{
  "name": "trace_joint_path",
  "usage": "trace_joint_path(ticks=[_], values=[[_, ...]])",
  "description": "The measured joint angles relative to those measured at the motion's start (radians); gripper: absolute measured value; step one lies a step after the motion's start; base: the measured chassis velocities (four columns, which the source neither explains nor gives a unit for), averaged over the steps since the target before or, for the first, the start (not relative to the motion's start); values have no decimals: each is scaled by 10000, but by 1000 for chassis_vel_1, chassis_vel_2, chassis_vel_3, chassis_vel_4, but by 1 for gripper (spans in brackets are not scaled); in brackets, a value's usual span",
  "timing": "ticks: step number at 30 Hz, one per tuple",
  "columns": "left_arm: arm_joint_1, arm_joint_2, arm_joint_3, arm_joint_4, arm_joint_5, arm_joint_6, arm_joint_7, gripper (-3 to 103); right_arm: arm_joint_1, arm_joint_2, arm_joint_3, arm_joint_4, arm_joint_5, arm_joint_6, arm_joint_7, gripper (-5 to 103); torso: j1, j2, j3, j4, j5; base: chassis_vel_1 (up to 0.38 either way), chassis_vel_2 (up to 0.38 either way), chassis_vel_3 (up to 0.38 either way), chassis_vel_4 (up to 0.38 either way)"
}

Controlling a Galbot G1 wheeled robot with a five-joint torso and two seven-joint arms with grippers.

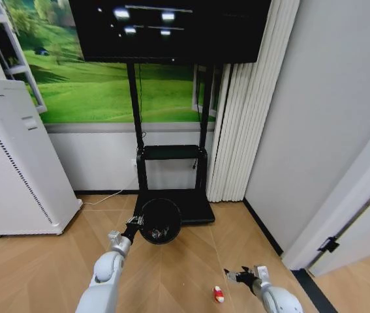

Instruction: Pick up the trash bin and place the garbage on the floor into it.

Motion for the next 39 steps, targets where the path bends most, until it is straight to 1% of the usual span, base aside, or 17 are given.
trace_joint_path(ticks=[1, 2, 5, 7, 13, 22, 24, 25, 27, 28, 30, 31, 33, 34, 36, 39], values=[[40, 5, -28, -26, -47, -9, 21, 7, 6, 37, -8, 48, 6, 101, 158, 100, 0, 0, 0, -1, 0, 0, 0, 0, 0], [92, 36, -81, -63, -93, -23, 62, 7, 21, 71, -9, 215, 7, 22, 267, 100, 0, 0, 1, 0, 0, 0, 0, 0, 0], [118, 68, -128, -84, -127, -28, 94, 7, 36, 98, -9, 357, 7, -52, 325, 100, 0, 1, 0, 0, -2, 0, 0, 0, 0], [169, 200, -261, -152, -280, -31, 125, 7, 83, 179, -46, 548, -15, -21, 506, 100, 0, 0, 1, 1, -1, 0, 0, 0, 0], [170, 338, -372, -201, -413, -15, 129, 7, 136, 257, -98, 668, -173, 57, 520, 100, 2, 0, 1, 3, -1, 6, -4, -9, 10], [130, 253, -287, -88, -386, -23, 159, 7, 52, 255, -81, 652, -285, 149, 419, 100, 1, 0, 0, 0, -2, 99, -106, -103, 107], [97, 215, -239, -40, -347, -35, 156, 7, 57, 235, -95, 467, -301, 207, 100, 100, 0, 1, -1, 0, 0, 106, -102, -115, 121], [97, 215, -239, -40, -347, -35, 156, 7, 57, 235, -95, 467, -301, 207, 100, 100, 0, 1, -1, 0, 0, 106, -79, -109, 121], [92, 187, -205, -21, -300, -55, 149, 7, 192, 248, -256, -16, -417, 515, -195, 100, -1, 1, -1, -1, 1, 58, -66, -59, 49], [92, 187, -205, -21, -300, -55, 149, 7, 192, 248, -256, -16, -417, 515, -195, 100, -1, 1, -1, -1, 1, 37, -53, -39, 23], [131, 188, -201, -21, -293, -65, 145, 7, 386, 269, -529, -528, -554, 562, -442, 100, 0, 1, 0, -1, -2, 0, 0, 0, 0], [131, 188, -201, -21, -293, -65, 145, 7, 386, 269, -529, -528, -554, 562, -442, 100, 0, 1, 0, -1, -2, 0, 0, 0, 0], [175, 214, -218, -34, -290, -97, 146, 7, 649, 357, -836, -1226, -754, 635, -698, 100, 1, 0, 2, 0, 1, -21, 43, 51, -21], [175, 214, -218, -34, -290, -97, 146, 7, 649, 357, -836, -1226, -754, 635, -698, 100, 1, 0, 2, 0, 1, -22, 43, 51, -26], [228, 254, -251, -107, -305, -102, 145, 7, 986, 552, -994, -1882, -953, 713, -777, 100, 2, 0, 2, 2, 1, -14, 13, 29, -4], [276, 284, -307, -164, -331, -102, 146, 7, 1126, 660, -1170, -2180, -822, 600, -668, 100, 1, 0, 1, 2, 0, 0, 0, 0, 0]])
